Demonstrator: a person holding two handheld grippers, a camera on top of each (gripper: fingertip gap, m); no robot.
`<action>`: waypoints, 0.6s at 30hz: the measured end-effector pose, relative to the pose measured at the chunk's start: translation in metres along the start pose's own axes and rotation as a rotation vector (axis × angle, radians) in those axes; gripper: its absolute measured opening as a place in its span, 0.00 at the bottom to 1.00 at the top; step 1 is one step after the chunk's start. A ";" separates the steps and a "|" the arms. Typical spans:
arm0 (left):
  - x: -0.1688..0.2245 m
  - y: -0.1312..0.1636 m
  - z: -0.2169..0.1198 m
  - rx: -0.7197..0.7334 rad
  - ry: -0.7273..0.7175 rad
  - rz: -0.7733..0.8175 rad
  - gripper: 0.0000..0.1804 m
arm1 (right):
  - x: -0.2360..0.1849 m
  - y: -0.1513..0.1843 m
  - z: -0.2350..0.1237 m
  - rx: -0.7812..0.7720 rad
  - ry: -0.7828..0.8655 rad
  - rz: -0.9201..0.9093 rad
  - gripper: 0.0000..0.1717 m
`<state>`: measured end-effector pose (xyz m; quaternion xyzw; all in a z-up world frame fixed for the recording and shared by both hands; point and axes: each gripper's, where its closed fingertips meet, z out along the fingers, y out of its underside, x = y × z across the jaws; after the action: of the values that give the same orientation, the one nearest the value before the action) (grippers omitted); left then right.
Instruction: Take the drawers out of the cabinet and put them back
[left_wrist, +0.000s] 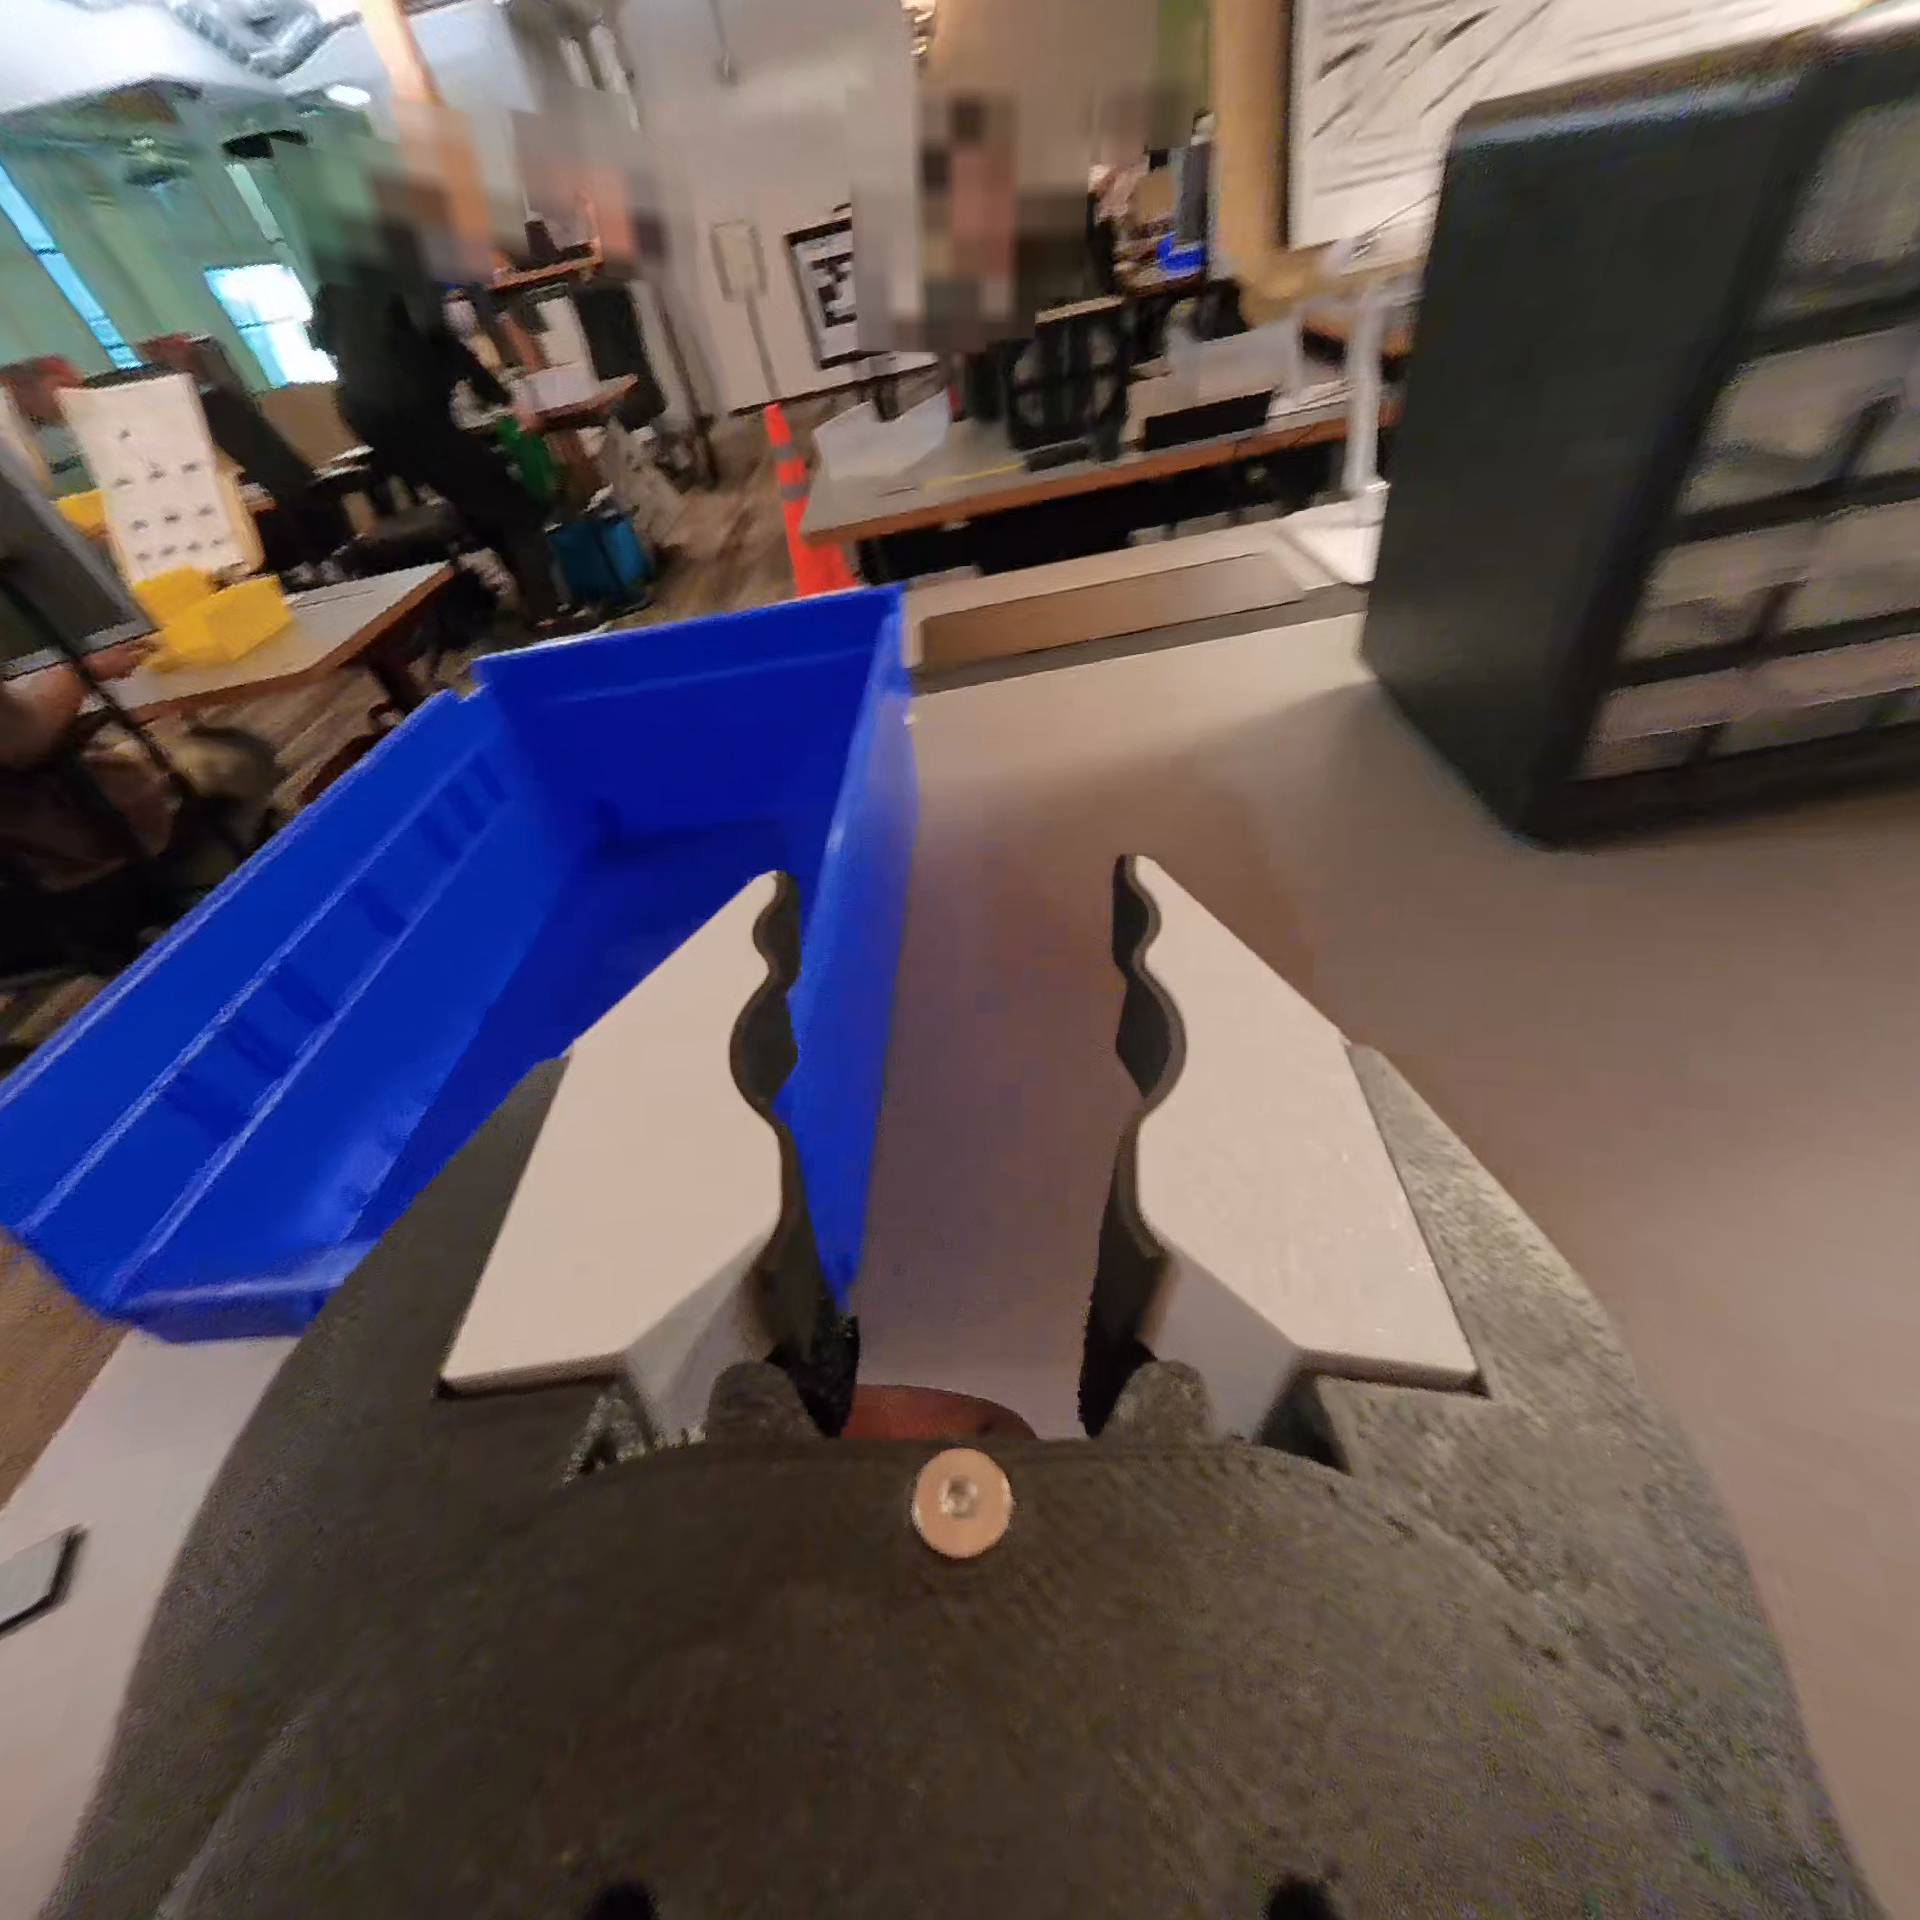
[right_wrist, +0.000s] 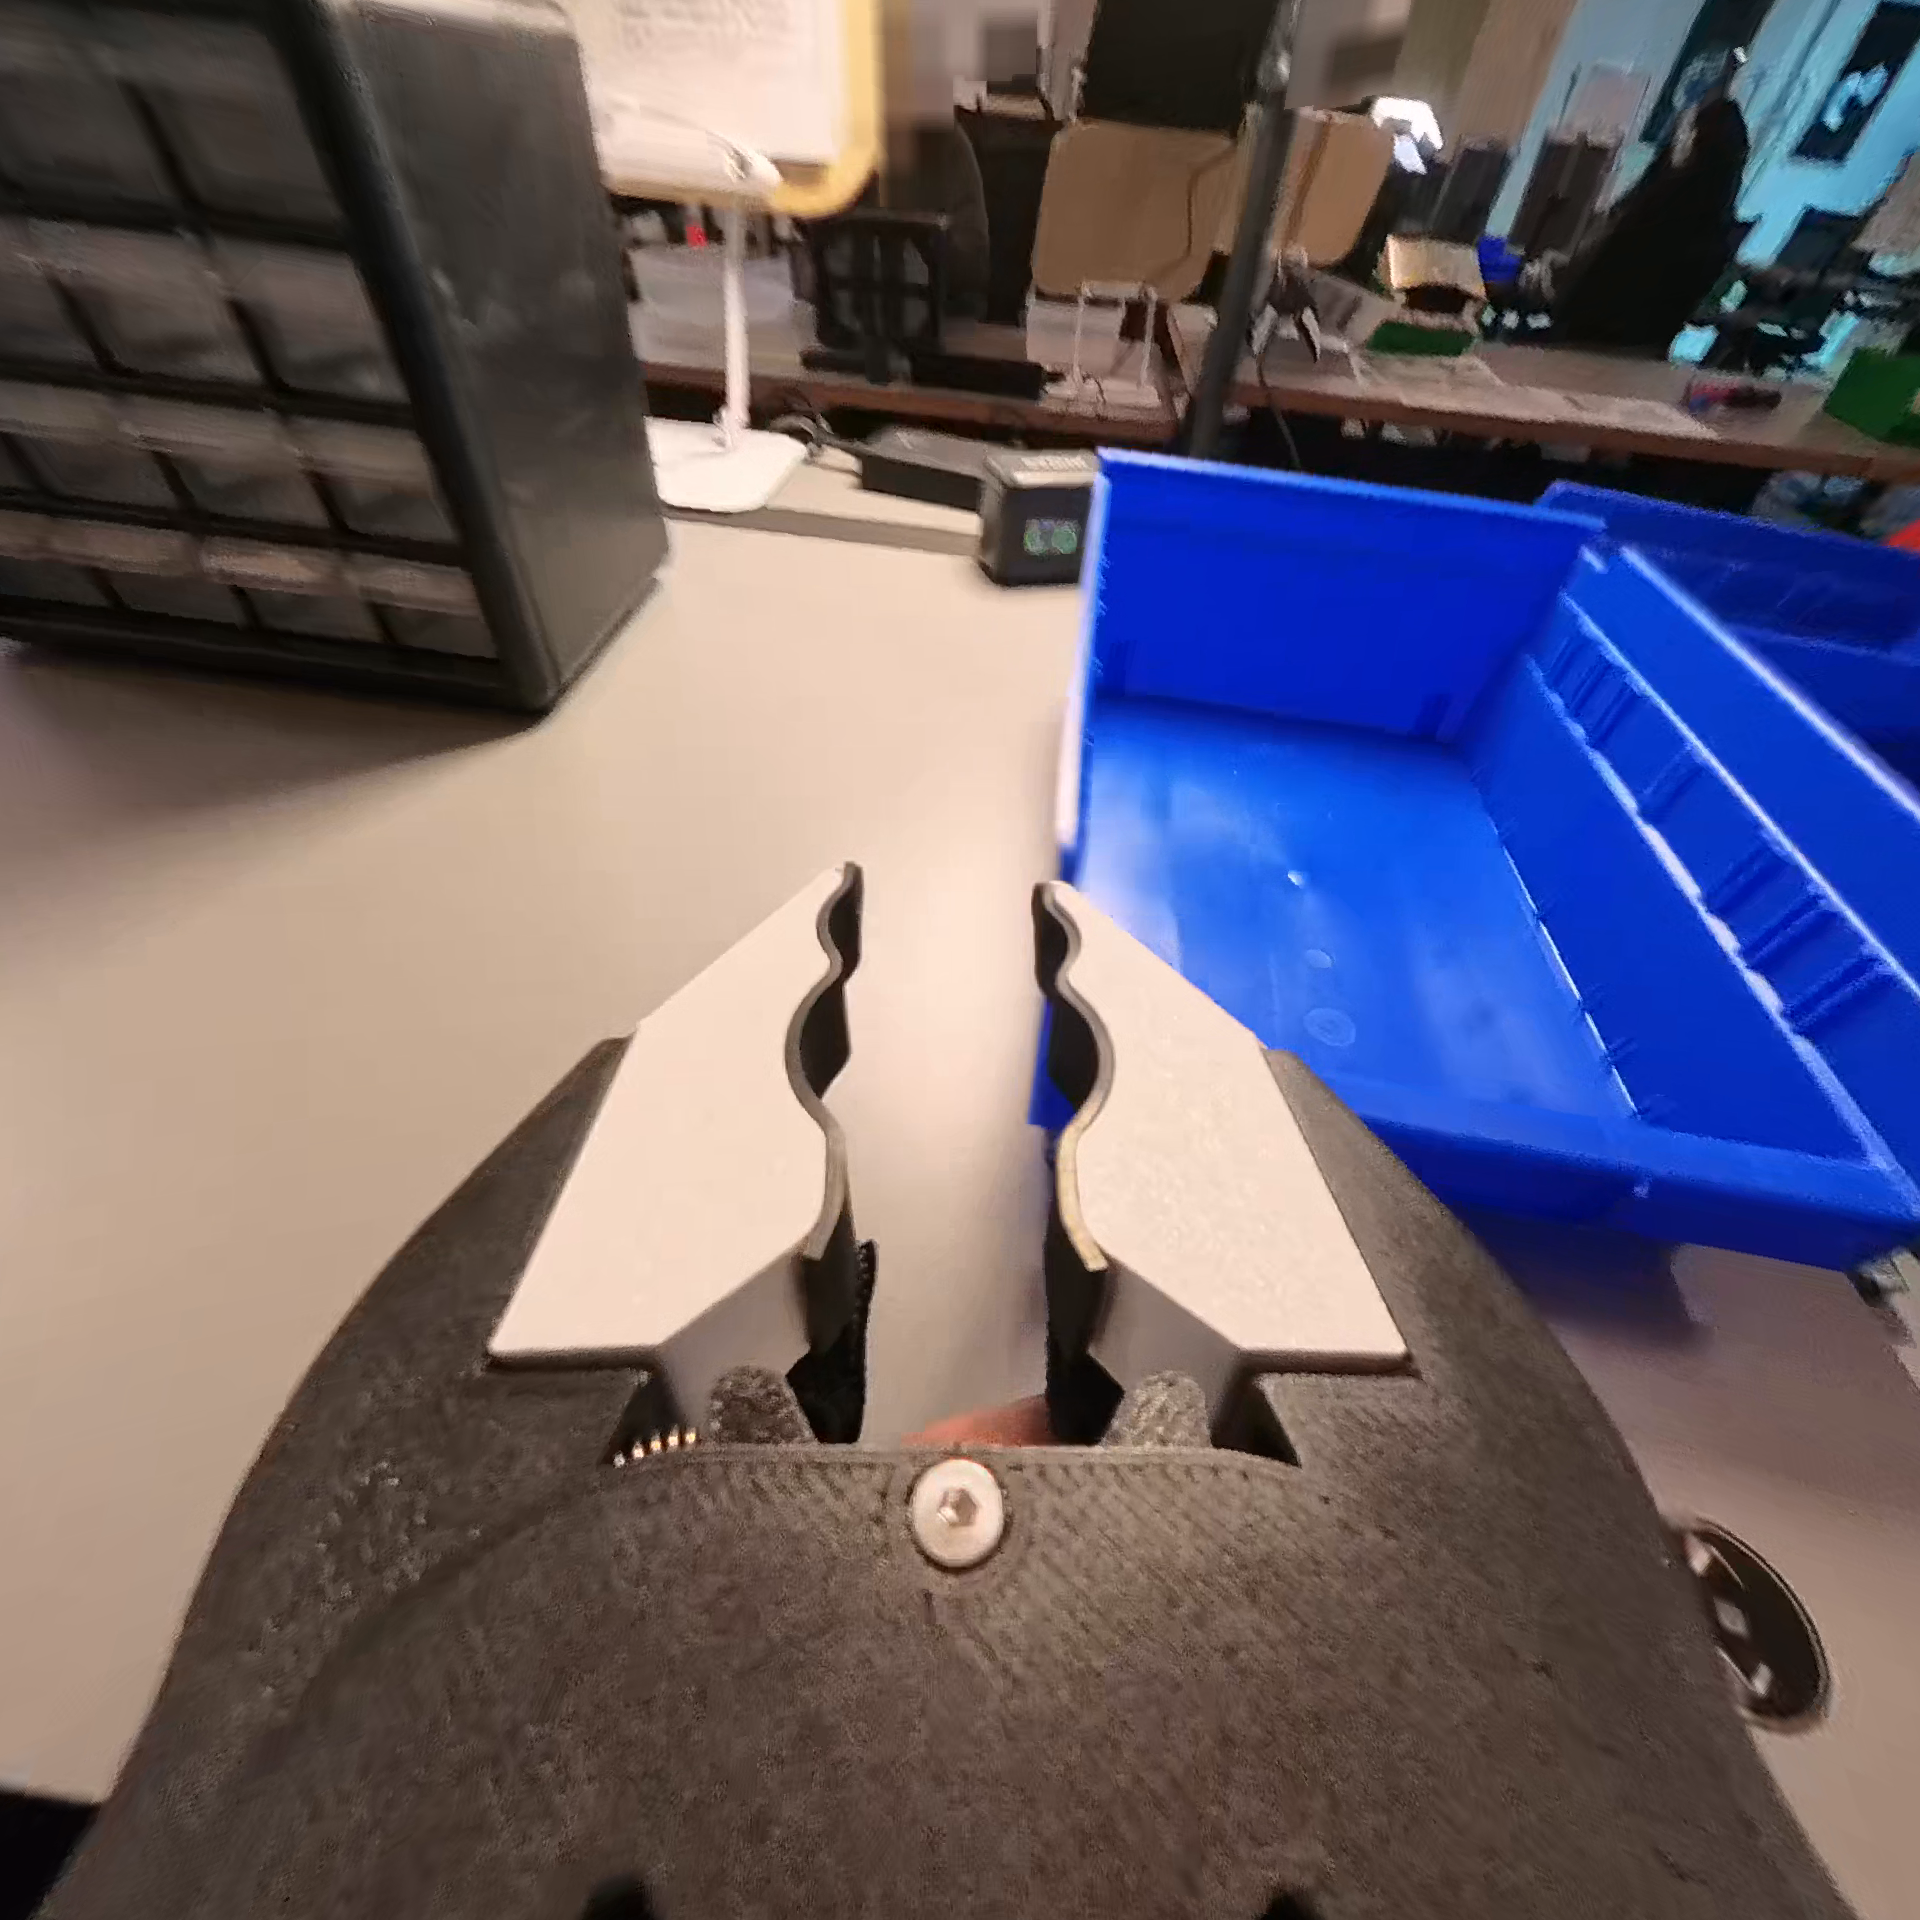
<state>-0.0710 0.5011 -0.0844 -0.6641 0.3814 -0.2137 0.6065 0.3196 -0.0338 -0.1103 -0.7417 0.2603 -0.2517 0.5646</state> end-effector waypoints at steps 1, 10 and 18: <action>0.011 -0.004 -0.002 0.010 0.044 -0.002 0.34 | -0.010 -0.007 -0.002 0.019 -0.031 -0.008 0.20; 0.131 -0.073 0.040 0.007 0.462 0.155 0.42 | -0.126 -0.075 0.058 0.171 -0.368 -0.031 0.21; 0.227 -0.184 0.084 0.077 0.620 0.607 0.53 | -0.210 -0.104 0.142 0.173 -0.589 0.308 0.22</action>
<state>0.1775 0.3769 0.0390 -0.4033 0.7152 -0.2290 0.5228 0.2703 0.2309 -0.0595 -0.6839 0.1725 0.0401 0.7078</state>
